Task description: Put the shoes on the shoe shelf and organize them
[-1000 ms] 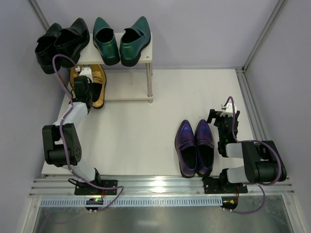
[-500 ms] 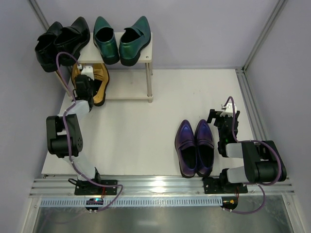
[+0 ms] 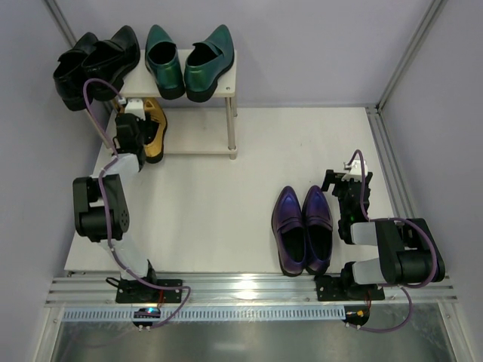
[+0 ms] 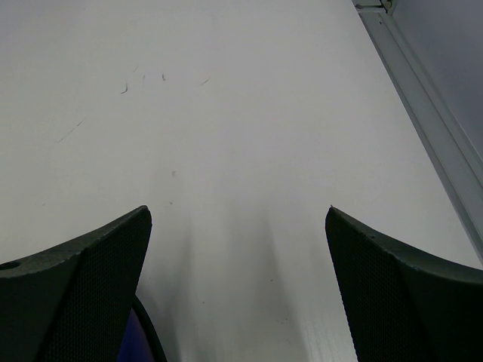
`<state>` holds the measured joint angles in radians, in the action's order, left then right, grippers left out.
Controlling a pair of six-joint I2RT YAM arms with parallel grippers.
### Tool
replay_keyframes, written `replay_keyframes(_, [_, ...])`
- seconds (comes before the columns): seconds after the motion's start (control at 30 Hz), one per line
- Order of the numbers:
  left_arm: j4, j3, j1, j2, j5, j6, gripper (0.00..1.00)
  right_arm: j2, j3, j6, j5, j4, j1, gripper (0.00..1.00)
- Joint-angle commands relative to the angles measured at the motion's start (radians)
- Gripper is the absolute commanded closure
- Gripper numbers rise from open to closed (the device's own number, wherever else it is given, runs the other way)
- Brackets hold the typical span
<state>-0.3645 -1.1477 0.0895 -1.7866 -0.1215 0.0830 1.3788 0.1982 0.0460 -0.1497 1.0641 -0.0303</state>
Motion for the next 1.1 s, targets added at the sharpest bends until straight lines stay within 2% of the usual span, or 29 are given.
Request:
replay_keyframes(0.0, [-0.128, 0.000, 0.001, 0.090, -0.010, -0.071, 0.38, -0.012, 0.007, -0.014, 0.010, 0.050, 0.003, 0.03])
replay_keyframes(0.17, [-0.087, 0.025, -0.010, 0.164, -0.044, -0.106, 0.34, -0.014, 0.007, -0.014, 0.010, 0.050, 0.003, 0.03])
replay_keyframes(0.23, [-0.090, 0.048, -0.019, 0.207, -0.064, -0.106, 0.29, -0.014, 0.009, -0.014, 0.009, 0.050, 0.003, 0.03])
replay_keyframes(0.4, [-0.031, 0.052, -0.039, 0.273, -0.099, -0.106, 0.26, -0.014, 0.007, -0.014, 0.009, 0.051, 0.003, 0.03])
replay_keyframes(0.5, [0.053, 0.074, -0.079, 0.315, -0.135, -0.153, 0.24, -0.012, 0.009, -0.012, 0.009, 0.050, 0.001, 0.03])
replay_keyframes(0.6, [0.070, 0.164, -0.151, 0.381, -0.184, -0.207, 0.23, -0.012, 0.007, -0.012, 0.010, 0.051, 0.003, 0.03])
replay_keyframes(0.73, [0.203, 0.252, -0.270, 0.464, -0.237, -0.380, 0.26, -0.012, 0.009, -0.012, 0.009, 0.050, 0.003, 0.03])
replay_keyframes(0.77, [0.235, 0.273, -0.352, 0.502, -0.248, -0.412, 0.27, -0.012, 0.007, -0.014, 0.009, 0.050, 0.003, 0.03])
replay_keyframes(0.83, [0.306, 0.295, -0.449, 0.539, -0.257, -0.502, 0.31, -0.012, 0.009, -0.014, 0.009, 0.051, 0.003, 0.03])
replay_keyframes(0.87, [0.327, 0.301, -0.573, 0.553, -0.262, -0.526, 0.32, -0.012, 0.009, -0.014, 0.007, 0.053, 0.003, 0.03])
replay_keyframes(0.9, [0.361, 0.298, -0.632, 0.569, -0.280, -0.570, 0.32, -0.014, 0.009, -0.014, 0.010, 0.050, 0.003, 0.03])
replay_keyframes(0.97, [0.430, 0.267, -0.767, 0.561, -0.297, -0.633, 0.32, -0.012, 0.009, -0.012, 0.009, 0.051, 0.003, 0.03])
replay_keyframes(1.0, [0.499, 0.208, -0.892, 0.522, -0.297, -0.705, 0.33, -0.014, 0.009, -0.014, 0.009, 0.050, 0.003, 0.03])
replay_keyframes(1.07, [0.576, 0.130, -0.997, 0.460, -0.294, -0.776, 0.33, -0.014, 0.009, -0.012, 0.010, 0.051, 0.001, 0.03])
